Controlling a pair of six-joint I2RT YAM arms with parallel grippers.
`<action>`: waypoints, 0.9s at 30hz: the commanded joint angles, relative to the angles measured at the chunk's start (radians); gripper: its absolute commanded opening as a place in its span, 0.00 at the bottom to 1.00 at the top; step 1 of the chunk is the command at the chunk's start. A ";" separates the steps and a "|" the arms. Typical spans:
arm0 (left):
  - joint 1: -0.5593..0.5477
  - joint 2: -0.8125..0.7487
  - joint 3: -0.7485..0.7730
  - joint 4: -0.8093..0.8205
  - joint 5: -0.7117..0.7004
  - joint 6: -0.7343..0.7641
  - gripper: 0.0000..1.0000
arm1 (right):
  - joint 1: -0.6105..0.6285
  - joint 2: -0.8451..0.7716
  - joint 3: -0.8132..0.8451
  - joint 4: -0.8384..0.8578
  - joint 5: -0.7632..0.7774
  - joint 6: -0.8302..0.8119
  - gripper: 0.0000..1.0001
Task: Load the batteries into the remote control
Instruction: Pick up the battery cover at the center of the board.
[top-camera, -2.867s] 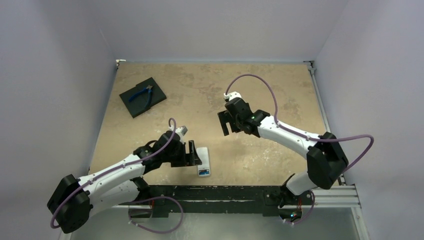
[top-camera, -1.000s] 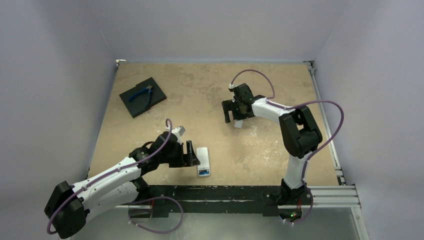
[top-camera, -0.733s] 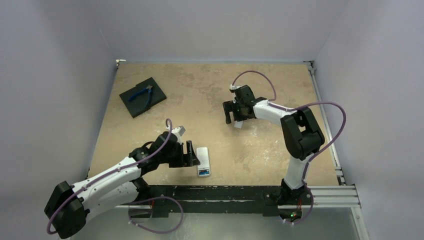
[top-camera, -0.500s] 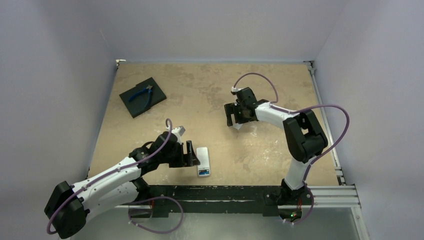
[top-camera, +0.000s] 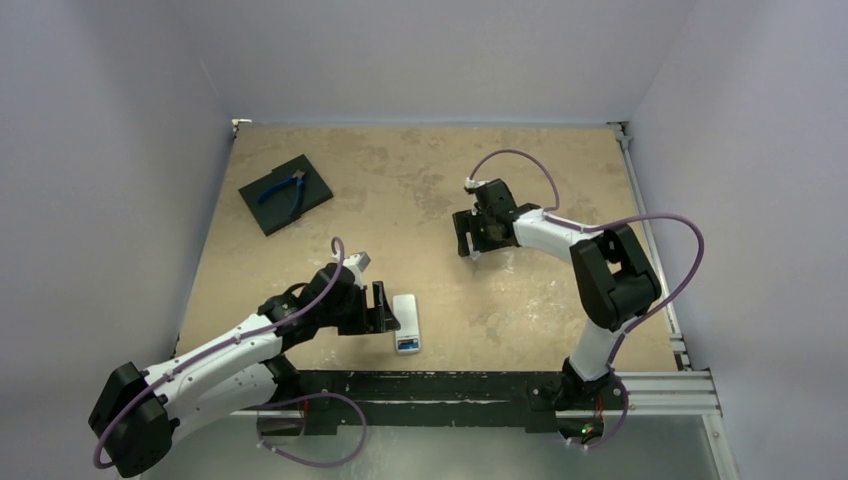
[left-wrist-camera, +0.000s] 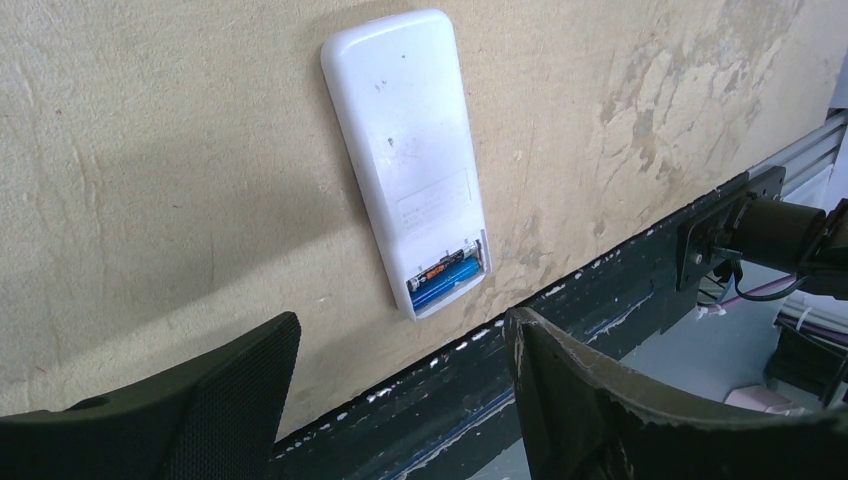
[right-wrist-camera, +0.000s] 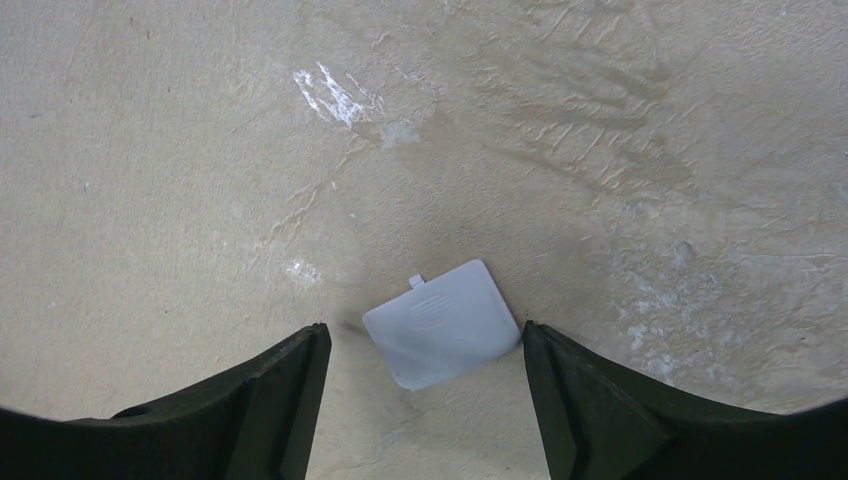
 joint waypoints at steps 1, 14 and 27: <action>-0.003 -0.004 0.019 -0.003 -0.009 0.022 0.74 | 0.018 -0.021 -0.019 -0.031 0.009 0.013 0.78; -0.002 0.000 0.020 0.003 -0.007 0.025 0.74 | 0.096 0.008 0.029 -0.105 0.101 -0.021 0.75; -0.004 -0.002 0.017 0.002 -0.007 0.025 0.74 | 0.110 0.038 0.043 -0.088 0.131 0.035 0.78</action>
